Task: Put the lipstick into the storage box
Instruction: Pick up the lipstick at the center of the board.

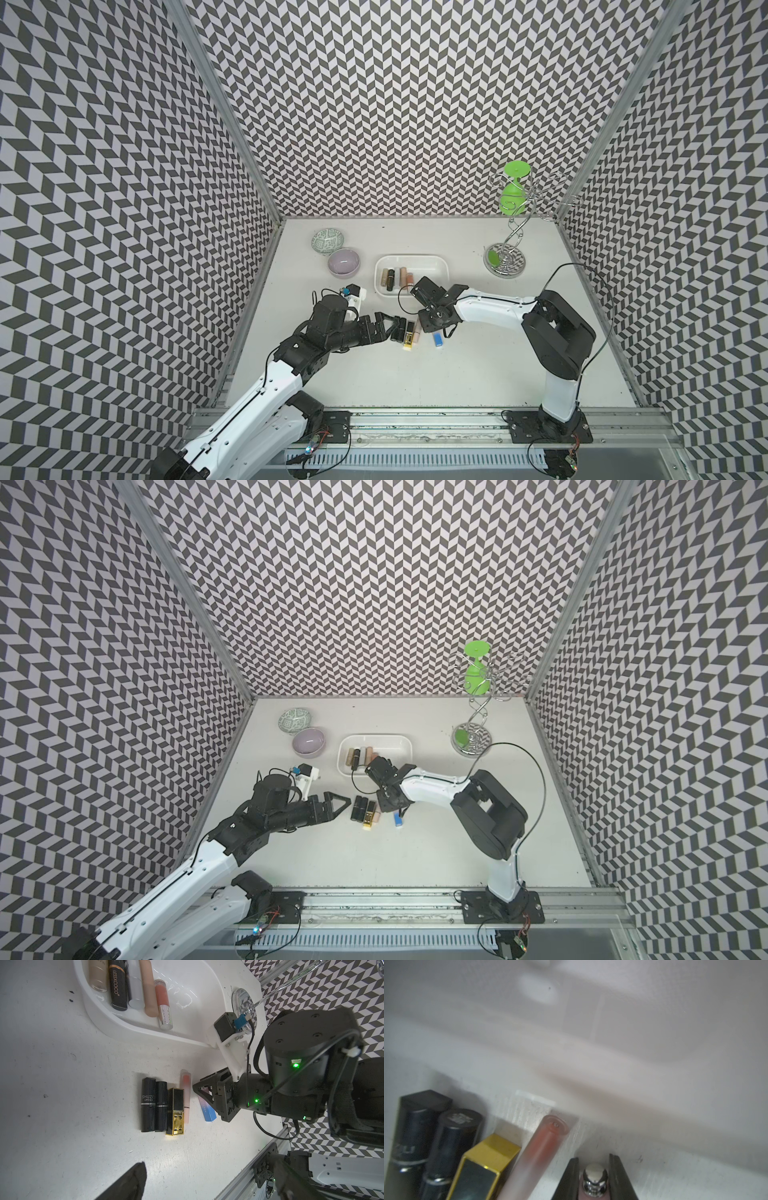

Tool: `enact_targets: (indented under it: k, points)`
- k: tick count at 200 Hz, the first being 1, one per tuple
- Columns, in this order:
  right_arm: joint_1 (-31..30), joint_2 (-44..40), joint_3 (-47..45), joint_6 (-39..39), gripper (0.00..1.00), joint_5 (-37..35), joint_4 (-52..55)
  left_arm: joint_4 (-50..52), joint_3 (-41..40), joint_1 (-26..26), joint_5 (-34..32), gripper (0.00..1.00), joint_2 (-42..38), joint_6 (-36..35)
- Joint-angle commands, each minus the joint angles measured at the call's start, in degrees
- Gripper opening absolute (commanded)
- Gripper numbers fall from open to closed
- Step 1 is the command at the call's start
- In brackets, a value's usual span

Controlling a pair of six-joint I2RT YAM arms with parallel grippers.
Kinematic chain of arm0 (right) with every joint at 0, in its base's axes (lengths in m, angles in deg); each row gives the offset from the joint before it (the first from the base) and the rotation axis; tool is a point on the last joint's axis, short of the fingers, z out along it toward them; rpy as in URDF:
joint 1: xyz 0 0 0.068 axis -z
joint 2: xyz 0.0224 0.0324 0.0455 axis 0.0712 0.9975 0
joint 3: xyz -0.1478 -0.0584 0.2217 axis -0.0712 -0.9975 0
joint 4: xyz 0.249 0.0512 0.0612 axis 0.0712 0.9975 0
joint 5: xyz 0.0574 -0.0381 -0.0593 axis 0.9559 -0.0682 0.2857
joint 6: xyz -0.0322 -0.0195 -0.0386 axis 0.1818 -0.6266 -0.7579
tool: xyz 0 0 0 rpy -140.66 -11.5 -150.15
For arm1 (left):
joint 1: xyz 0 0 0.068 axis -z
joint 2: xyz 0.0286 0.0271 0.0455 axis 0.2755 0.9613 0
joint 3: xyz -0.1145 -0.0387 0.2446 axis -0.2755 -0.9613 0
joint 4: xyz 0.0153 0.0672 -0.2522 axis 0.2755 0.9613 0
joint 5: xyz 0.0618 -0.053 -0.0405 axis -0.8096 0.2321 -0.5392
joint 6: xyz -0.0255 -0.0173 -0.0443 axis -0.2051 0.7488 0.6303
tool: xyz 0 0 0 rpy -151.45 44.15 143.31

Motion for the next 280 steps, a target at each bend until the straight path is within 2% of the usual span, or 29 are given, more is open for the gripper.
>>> enact_targets:
  k: [1,9,17,49,104,144,215,251,280]
  points:
    - [0.16,-1.07,-0.61,0.16,0.4,0.9,0.16,-0.86,-0.63,-0.16,-0.33,0.99,-0.69,0.41]
    - [0.15,-1.14,-0.61,0.07,0.48,0.95,0.43,-1.07,-0.81,-0.12,-0.21,0.99,-0.7,0.52]
    - [0.16,-1.28,-0.83,0.03,0.51,1.13,0.64,-1.19,-0.96,-0.16,-0.16,0.99,-0.72,0.54]
    - [0.08,-3.05,-2.9,1.02,0.51,2.62,0.66,-1.99,-1.41,-0.09,0.04,0.99,-0.63,0.94]
    - [-1.68,-6.2,-7.08,4.54,0.44,3.64,1.3,-2.96,-1.97,-0.16,0.27,0.99,-0.34,1.32]
    - [-3.66,-5.04,-7.43,5.25,0.39,3.67,1.56,-3.19,-2.21,-0.12,0.56,0.99,-0.03,1.42]
    - [-4.5,-6.72,-11.69,6.53,0.38,3.48,1.22,-3.47,-3.88,-0.15,0.51,0.99,-1.77,2.33]
    - [-4.55,-6.84,-11.49,6.4,0.2,3.19,1.01,-3.68,-3.58,-0.16,0.72,0.99,-1.15,2.21]
    - [-4.53,-9.18,-10.71,5.29,0.18,2.18,1.49,-3.64,-3.36,-0.16,0.71,0.99,-1.3,2.12]
